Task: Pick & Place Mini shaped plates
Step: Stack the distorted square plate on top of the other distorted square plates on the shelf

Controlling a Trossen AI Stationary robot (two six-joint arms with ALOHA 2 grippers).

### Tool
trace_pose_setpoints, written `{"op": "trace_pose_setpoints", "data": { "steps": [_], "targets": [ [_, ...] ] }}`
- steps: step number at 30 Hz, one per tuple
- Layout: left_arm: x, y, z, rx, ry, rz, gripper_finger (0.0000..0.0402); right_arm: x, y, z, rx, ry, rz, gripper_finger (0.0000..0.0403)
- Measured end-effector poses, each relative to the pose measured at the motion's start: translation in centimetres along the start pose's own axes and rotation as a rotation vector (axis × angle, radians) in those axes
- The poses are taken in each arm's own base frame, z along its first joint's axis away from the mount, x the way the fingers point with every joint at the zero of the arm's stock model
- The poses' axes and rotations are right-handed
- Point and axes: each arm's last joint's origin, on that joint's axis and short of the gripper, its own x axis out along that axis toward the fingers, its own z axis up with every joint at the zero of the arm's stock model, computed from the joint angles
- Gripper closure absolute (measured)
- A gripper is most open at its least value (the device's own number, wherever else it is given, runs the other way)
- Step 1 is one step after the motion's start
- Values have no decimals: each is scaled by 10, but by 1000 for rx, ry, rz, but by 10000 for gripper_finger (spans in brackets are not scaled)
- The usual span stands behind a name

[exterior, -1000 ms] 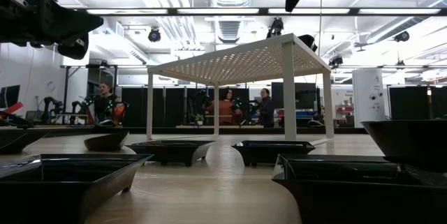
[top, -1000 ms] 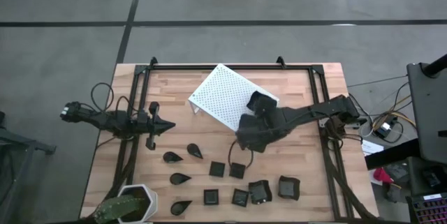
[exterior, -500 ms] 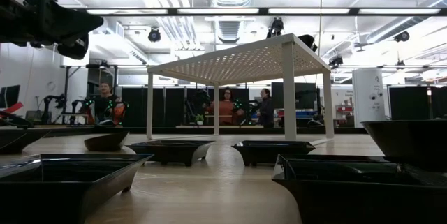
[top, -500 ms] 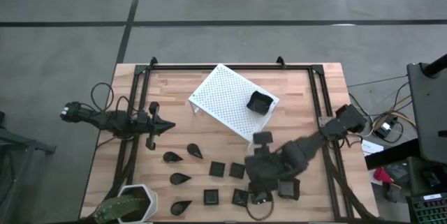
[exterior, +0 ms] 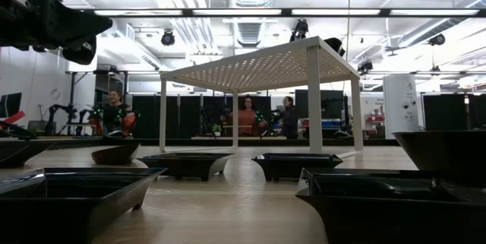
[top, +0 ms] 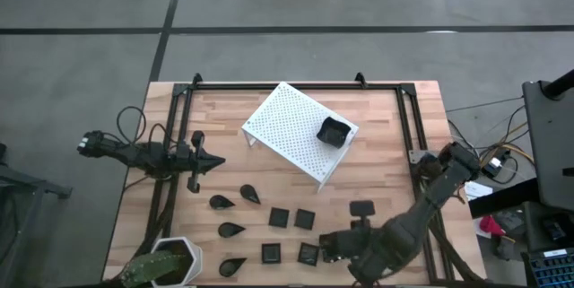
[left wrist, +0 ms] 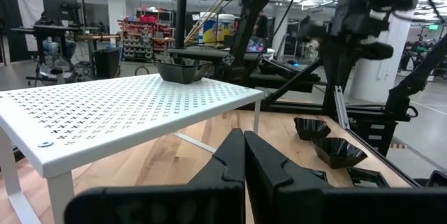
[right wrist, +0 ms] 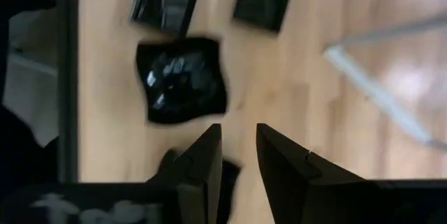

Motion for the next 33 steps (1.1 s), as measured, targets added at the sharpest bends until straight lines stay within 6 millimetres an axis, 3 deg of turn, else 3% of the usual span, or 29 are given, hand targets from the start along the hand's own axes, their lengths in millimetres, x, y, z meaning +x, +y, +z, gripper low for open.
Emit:
{"op": "trace_pose_setpoints", "data": {
  "steps": [13,26,33],
  "targets": [
    [0,0,0,0,0,0,401,28,37,-40,123,30,77,330],
    [0,0,0,0,0,1,401,62,53,-74,151,86,74,293],
    [0,0,0,0,0,0,401,84,60,-81,150,147,38,277]
  ]
}}
